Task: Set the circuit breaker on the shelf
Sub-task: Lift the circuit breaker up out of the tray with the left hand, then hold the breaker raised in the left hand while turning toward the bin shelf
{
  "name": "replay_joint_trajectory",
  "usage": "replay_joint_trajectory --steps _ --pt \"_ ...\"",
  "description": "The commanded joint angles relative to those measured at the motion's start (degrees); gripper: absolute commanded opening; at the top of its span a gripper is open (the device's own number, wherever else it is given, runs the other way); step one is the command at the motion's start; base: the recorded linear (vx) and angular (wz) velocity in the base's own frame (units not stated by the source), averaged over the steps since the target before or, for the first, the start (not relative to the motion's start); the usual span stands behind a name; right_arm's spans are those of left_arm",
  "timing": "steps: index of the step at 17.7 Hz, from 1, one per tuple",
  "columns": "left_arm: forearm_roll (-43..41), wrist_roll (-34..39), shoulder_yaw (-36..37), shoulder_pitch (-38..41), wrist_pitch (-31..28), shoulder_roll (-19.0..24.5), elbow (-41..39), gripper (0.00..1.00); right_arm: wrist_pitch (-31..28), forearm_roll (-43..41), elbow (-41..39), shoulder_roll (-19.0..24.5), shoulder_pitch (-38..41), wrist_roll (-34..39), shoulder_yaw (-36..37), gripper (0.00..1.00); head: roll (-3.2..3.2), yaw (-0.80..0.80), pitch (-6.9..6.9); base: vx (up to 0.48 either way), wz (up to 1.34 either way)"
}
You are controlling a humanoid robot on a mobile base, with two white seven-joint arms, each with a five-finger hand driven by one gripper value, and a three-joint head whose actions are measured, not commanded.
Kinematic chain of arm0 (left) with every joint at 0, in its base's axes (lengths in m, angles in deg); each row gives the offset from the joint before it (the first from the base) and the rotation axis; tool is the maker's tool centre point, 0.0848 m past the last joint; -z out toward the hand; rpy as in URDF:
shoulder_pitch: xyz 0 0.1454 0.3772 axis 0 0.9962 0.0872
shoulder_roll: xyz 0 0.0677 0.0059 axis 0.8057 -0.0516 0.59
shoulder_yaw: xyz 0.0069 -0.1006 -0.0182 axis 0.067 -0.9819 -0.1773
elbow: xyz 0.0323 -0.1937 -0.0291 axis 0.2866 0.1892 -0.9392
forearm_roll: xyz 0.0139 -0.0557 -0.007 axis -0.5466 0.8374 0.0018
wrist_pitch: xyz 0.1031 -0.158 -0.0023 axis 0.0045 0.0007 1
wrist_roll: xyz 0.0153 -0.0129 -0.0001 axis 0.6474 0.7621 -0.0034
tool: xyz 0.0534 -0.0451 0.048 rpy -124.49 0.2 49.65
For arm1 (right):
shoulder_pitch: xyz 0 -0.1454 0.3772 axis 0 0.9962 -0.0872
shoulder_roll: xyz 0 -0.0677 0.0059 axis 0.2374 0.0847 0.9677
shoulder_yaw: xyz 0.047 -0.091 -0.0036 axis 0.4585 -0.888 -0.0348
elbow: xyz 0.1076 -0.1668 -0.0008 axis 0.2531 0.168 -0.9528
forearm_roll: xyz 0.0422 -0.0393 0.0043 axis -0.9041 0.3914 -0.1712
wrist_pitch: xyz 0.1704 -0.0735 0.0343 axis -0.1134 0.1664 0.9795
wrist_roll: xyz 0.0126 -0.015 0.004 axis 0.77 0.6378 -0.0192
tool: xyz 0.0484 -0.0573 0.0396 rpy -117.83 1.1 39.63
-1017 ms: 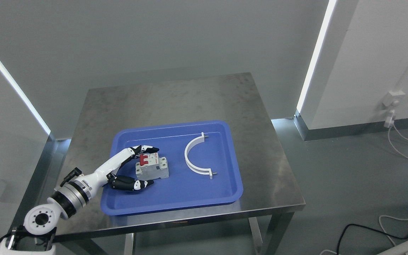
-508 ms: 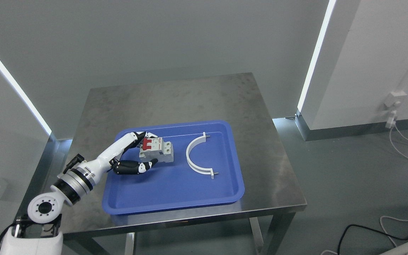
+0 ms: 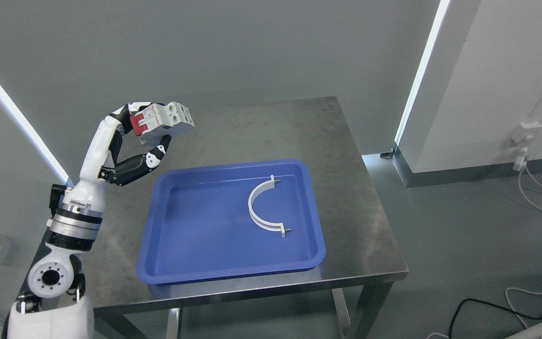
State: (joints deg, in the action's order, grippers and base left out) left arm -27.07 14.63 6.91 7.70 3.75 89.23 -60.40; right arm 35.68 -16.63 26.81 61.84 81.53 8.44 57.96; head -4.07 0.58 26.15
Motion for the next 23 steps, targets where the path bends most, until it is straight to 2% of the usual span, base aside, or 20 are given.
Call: replay_joint_trajectory --steps 1,4,11,16,21,23 --pt "2.7 4.3 -5.31 8.46 8.28 -4.72 -0.22 0.11 -13.85 0.0 0.0 -1.0 0.01 0.0 -1.14 1.0 0.0 0.0 0.0 -0.001 -0.04" --pt "3.58 4.12 -5.48 11.74 10.84 -4.72 -0.83 0.1 -13.85 0.0 0.0 -1.0 0.01 0.0 -1.14 1.0 0.0 0.0 0.0 -0.005 -0.04" --pt "5.52 3.86 -5.57 13.49 9.89 -4.72 -1.45 0.1 -13.85 0.0 0.0 -1.0 0.01 0.0 -1.14 1.0 0.0 0.0 0.0 -0.055 0.04" --pt "8.32 3.86 -6.01 14.11 -0.65 -4.72 -6.02 0.09 -13.85 0.0 0.0 -1.0 0.01 0.0 -1.14 1.0 0.0 0.0 0.0 -0.205 0.04" --pt "8.42 3.86 -6.36 13.94 -1.63 -4.72 -6.28 0.09 -13.85 0.0 0.0 -1.0 0.01 0.0 -1.14 1.0 0.0 0.0 0.0 -0.34 0.06" --pt "8.59 3.86 -6.88 13.94 -3.73 -4.72 -6.28 0.09 -13.85 0.0 0.0 -1.0 0.01 0.0 -1.14 1.0 0.0 0.0 0.0 -0.326 0.16"
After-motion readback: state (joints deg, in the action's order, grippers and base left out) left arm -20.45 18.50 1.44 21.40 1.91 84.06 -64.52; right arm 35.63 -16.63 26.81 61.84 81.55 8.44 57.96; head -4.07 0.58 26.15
